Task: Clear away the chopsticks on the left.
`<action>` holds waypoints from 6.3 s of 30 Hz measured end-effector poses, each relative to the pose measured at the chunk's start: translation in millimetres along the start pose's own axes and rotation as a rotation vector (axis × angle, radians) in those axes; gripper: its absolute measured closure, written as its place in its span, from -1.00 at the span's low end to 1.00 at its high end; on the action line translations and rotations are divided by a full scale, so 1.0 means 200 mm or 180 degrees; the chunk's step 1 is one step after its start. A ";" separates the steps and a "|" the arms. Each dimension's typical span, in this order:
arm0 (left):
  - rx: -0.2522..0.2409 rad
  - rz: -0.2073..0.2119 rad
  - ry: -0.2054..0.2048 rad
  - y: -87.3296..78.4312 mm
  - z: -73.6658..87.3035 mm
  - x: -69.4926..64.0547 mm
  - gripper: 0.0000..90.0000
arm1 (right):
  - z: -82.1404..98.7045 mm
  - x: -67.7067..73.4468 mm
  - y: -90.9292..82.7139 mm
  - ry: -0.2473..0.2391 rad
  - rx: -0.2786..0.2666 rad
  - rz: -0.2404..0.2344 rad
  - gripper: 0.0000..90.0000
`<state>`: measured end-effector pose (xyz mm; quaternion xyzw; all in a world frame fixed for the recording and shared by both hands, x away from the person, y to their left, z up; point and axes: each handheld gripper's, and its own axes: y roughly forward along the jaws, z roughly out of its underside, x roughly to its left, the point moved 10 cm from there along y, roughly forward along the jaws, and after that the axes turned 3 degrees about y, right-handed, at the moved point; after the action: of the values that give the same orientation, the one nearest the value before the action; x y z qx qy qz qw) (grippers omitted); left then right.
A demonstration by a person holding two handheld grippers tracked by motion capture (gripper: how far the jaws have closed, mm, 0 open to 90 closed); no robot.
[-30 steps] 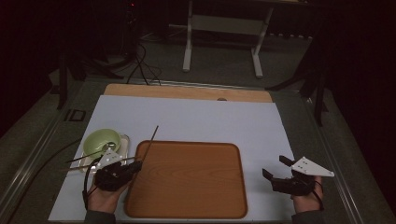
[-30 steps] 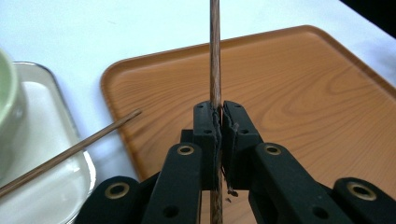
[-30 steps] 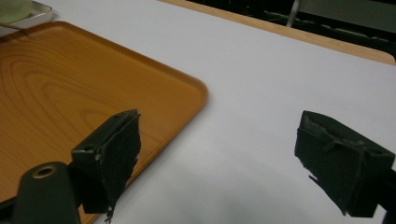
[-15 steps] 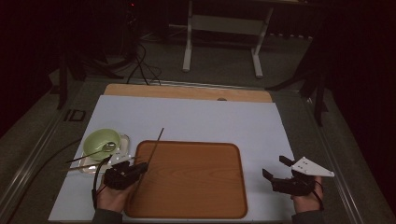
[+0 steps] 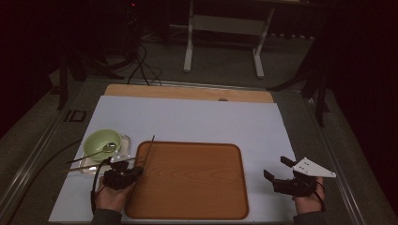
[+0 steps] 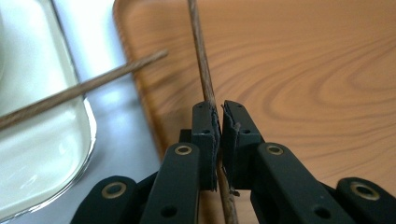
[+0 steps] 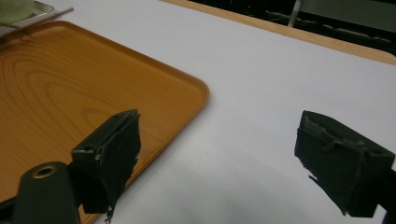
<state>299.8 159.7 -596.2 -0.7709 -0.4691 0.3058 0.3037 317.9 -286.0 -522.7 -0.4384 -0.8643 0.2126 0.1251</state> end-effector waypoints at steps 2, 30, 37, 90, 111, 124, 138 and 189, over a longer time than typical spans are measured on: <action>0.0079 -0.0037 -0.0007 0.01 0.02 0.01 0.86 | 0.00 0.00 0.00 0.0000 0.0000 -0.0003 -0.69; 0.0273 -0.0077 0.0084 -0.02 0.08 -0.02 0.68 | 0.00 0.01 0.00 -0.0023 -0.0003 -0.0019 -0.69; 0.0263 -0.0072 0.0139 -0.02 0.08 -0.03 0.58 | 0.00 0.01 0.00 -0.0019 -0.0001 -0.0021 -0.69; -0.0386 -0.0139 0.0379 -0.25 -0.01 0.10 0.08 | 0.00 0.01 0.00 -0.0028 -0.0004 -0.0025 -0.69; -0.0428 -0.0367 0.0319 -0.31 0.02 0.26 -0.11 | 0.00 0.01 0.00 -0.0024 0.0005 -0.0027 -0.69; -0.0366 -0.0541 0.0250 -0.32 0.05 0.35 -0.17 | 0.00 0.01 0.00 -0.0023 0.0004 -0.0030 -0.69; -0.0328 -0.0698 0.0057 -0.31 0.07 0.47 -0.32 | 0.00 0.01 0.00 -0.0023 0.0006 -0.0031 -0.69; 0.0089 -0.0586 0.0605 -0.17 0.07 0.42 0.74 | 0.01 0.01 0.01 -0.0035 0.0041 -0.0050 -0.69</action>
<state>302.2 250.8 -594.3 -0.7457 -0.5027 0.2086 0.3843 317.5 -283.0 -524.7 -0.4296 -0.8669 0.2196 0.1249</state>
